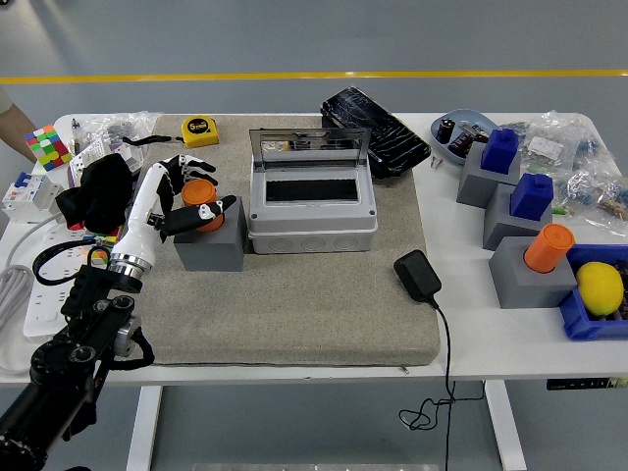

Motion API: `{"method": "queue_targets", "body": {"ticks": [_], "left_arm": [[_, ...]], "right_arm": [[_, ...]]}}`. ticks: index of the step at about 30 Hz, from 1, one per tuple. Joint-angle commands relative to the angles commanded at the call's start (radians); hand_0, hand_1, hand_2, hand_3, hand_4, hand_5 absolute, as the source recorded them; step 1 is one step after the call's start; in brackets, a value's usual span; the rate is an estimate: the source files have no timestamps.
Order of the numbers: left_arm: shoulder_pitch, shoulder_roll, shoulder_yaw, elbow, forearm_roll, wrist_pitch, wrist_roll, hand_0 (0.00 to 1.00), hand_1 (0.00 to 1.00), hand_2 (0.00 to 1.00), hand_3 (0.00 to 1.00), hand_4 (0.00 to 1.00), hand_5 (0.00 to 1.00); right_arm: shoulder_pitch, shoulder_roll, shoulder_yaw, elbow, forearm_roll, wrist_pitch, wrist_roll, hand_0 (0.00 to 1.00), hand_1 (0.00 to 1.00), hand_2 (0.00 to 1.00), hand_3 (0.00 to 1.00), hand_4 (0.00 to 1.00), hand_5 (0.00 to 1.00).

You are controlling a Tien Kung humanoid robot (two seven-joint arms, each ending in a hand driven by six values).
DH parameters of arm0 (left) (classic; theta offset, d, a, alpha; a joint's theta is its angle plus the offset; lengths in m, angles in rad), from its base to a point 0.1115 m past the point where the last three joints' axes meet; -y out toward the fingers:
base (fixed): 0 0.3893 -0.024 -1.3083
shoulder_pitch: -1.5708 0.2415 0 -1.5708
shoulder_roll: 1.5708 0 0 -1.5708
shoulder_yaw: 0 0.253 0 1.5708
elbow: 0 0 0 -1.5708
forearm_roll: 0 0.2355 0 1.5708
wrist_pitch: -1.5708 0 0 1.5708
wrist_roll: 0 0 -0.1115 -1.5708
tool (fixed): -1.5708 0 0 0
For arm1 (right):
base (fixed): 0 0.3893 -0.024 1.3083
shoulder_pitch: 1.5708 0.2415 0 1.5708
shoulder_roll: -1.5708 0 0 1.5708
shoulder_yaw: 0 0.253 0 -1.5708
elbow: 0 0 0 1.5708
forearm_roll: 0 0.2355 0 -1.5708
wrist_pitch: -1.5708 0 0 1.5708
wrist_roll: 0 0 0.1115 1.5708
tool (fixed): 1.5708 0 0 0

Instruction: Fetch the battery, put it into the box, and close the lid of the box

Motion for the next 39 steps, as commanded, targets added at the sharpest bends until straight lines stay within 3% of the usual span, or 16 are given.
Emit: {"method": "queue_targets", "body": {"ticks": [5, 6, 10, 11, 17, 18, 27, 34, 39], "left_arm": [[-0.002, 0.0, 0.006, 0.008, -0.021, -0.005, 0.0, 0.311, 0.281, 0.296, 0.342, 0.801, 0.002], [-0.003, 0.0, 0.007, 0.01, -0.026, -0.005, -0.002, 0.177, 0.227, 0.266, 0.323, 0.688, 0.002], [-0.008, 0.0, 0.011, 0.015, -0.042, -0.005, -0.01, 0.177, 0.227, 0.266, 0.323, 0.688, 0.002], [-0.009, 0.0, 0.013, 0.016, -0.045, -0.004, -0.012, 0.097, 0.182, 0.254, 0.309, 0.661, 0.002], [-0.007, 0.0, 0.038, 0.016, -0.07, 0.002, -0.036, 0.097, 0.182, 0.254, 0.309, 0.661, 0.002], [-0.006, 0.0, 0.043, 0.015, -0.073, 0.003, -0.04, 0.027, 0.106, 0.214, 0.252, 0.616, 0.002], [0.0, 0.0, 0.065, 0.001, -0.094, 0.006, -0.056, 0.013, 0.094, 0.198, 0.239, 0.584, 0.002], [-0.004, 0.0, 0.066, -0.045, -0.068, 0.013, -0.056, 0.01, 0.087, 0.197, 0.234, 0.577, 0.002], [-0.019, 0.0, 0.096, -0.111, 0.004, 0.021, -0.056, 0.01, 0.084, 0.195, 0.23, 0.566, 0.002]], "right_arm": [[-0.001, 0.001, -0.003, 0.0, 0.002, 0.0, 0.001, 0.769, 0.722, 0.73, 0.75, 0.998, 0.642], [-0.001, 0.001, -0.003, 0.0, 0.001, 0.0, 0.0, 0.77, 0.722, 0.73, 0.751, 0.998, 0.642], [0.0, 0.002, -0.002, 0.0, 0.0, 0.0, 0.0, 0.77, 0.722, 0.73, 0.751, 0.998, 0.642], [0.0, 0.002, -0.003, 0.0, 0.0, 0.0, 0.0, 0.77, 0.722, 0.73, 0.751, 0.998, 0.642], [0.0, 0.003, -0.004, 0.0, 0.002, 0.0, 0.001, 0.771, 0.722, 0.73, 0.752, 0.998, 0.642], [0.0, 0.003, -0.005, 0.0, 0.002, 0.0, 0.002, 0.771, 0.72, 0.73, 0.752, 0.998, 0.642], [-0.002, 0.003, -0.005, 0.0, 0.0, 0.0, 0.004, 0.771, 0.721, 0.73, 0.752, 0.998, 0.642], [-0.002, 0.003, -0.004, 0.0, 0.002, -0.004, 0.012, 0.77, 0.721, 0.73, 0.753, 0.998, 0.641], [-0.002, 0.004, -0.003, 0.0, 0.003, -0.005, 0.015, 0.77, 0.72, 0.73, 0.754, 0.998, 0.642]]}}
